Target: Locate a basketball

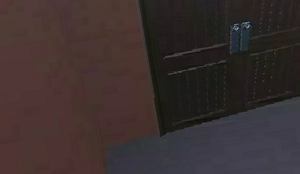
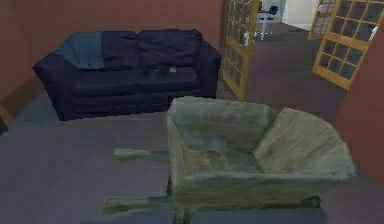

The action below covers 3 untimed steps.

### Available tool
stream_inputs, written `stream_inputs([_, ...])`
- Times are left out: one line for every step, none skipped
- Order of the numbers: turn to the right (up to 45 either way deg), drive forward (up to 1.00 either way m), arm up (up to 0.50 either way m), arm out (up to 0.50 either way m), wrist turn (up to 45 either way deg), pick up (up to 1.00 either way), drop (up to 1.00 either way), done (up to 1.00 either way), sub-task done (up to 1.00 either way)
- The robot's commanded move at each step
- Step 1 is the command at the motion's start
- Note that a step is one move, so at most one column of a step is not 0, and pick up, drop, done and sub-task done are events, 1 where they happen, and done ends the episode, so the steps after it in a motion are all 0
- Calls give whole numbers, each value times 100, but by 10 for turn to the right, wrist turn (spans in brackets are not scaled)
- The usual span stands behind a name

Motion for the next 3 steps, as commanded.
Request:
stream_inputs([-450,0,0,0,0,0,0,0,0])
stream_inputs([450,0,0,0,0,0,0,0,0])
stream_inputs([450,0,0,0,0,0,0,0,0])
